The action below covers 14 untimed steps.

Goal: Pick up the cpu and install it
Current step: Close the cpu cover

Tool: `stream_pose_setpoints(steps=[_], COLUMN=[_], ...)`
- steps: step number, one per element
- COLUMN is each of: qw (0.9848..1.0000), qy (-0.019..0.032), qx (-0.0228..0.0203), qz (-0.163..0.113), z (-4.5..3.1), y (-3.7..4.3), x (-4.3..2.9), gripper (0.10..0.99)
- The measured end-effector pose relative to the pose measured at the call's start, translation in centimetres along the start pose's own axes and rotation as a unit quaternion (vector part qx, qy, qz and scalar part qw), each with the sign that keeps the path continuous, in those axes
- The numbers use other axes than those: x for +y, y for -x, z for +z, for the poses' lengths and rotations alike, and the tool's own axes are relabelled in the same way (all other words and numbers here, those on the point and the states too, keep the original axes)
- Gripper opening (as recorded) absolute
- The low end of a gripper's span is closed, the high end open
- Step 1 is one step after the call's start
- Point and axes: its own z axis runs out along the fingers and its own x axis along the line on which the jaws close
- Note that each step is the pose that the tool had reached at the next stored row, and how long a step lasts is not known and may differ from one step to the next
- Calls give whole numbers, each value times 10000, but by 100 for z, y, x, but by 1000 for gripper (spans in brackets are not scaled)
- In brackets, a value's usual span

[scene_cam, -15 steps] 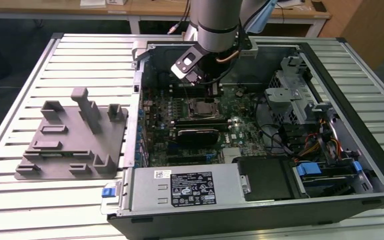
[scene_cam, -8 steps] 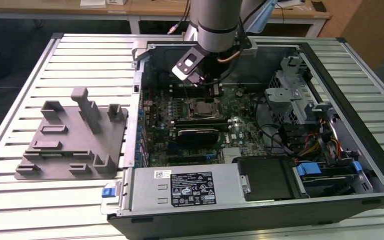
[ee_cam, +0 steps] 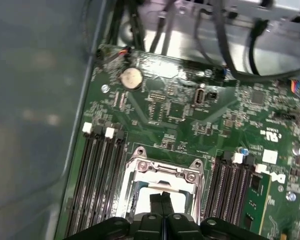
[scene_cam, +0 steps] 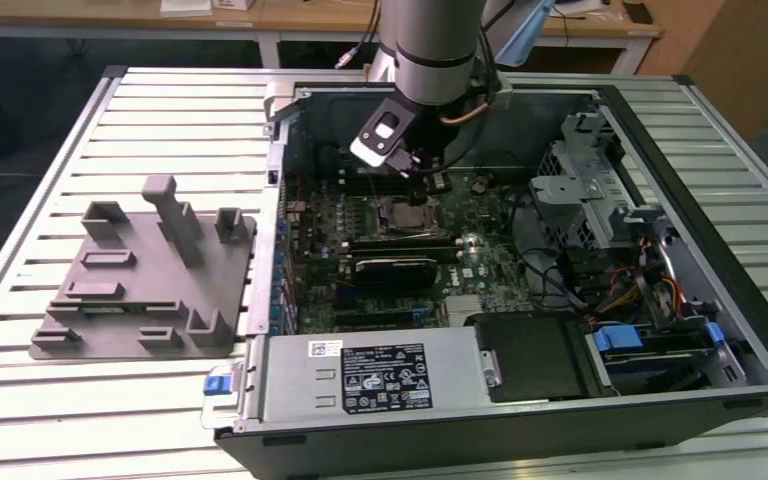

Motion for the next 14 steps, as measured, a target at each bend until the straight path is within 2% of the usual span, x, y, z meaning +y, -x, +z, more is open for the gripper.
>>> stream_pose_setpoints(steps=[3,6,10,14], qw=[9996,9985,9959,9920], qy=[-6,-12,-21,-29], qx=[11,21,36,50], qz=[-272,-541,-908,-1265], z=[1,1,2,3], y=[0,0,0,0], x=[0,0,0,0], gripper=[106,106,106,106])
